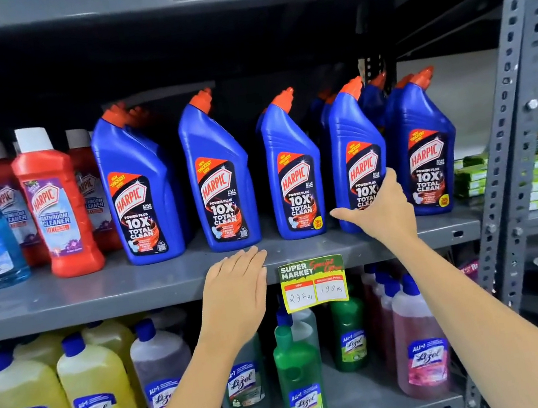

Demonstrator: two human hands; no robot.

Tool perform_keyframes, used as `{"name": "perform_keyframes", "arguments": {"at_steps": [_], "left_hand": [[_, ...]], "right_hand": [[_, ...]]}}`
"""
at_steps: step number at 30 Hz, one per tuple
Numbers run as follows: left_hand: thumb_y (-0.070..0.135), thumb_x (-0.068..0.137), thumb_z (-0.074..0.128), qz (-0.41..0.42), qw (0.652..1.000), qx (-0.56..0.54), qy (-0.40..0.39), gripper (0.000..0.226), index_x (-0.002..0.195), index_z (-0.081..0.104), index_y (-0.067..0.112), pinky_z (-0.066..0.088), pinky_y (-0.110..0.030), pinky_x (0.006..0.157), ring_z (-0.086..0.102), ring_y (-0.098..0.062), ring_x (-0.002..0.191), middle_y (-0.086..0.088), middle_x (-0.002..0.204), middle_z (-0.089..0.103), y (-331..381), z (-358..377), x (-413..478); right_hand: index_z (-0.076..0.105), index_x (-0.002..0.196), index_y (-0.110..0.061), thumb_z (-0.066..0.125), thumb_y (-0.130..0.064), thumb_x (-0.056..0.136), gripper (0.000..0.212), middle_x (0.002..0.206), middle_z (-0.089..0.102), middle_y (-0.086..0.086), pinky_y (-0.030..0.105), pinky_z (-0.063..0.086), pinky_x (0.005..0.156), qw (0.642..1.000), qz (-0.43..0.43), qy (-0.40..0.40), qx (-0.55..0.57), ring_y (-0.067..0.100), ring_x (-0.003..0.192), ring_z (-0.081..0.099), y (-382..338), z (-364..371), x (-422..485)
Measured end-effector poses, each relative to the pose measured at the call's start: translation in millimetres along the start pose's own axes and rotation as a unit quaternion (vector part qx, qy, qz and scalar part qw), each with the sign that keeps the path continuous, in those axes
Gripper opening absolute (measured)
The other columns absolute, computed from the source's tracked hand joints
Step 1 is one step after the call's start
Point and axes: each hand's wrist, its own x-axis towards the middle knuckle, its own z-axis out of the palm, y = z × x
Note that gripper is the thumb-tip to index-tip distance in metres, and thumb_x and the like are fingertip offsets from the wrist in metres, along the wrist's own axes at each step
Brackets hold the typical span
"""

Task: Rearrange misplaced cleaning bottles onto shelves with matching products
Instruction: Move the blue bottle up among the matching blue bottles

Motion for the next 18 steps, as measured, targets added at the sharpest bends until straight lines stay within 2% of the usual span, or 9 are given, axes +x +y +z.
{"name": "perform_keyframes", "arguments": {"at_steps": [18], "left_hand": [[0.032,0.1,0.027,-0.003,1.0,0.006,-0.004,0.048,0.127,0.063,0.015,0.039,-0.039,0.098,0.058,-0.022,0.119,-0.003,0.128,0.064,0,2,-1]], "right_hand": [[0.006,0.153,-0.015,0.086,-0.054,0.059,0.13,0.148,0.039,0.014,0.052,0.042,0.101,0.999,0.0,-0.036,0.032,0.035,0.132,0.045,13,6,15]]}}
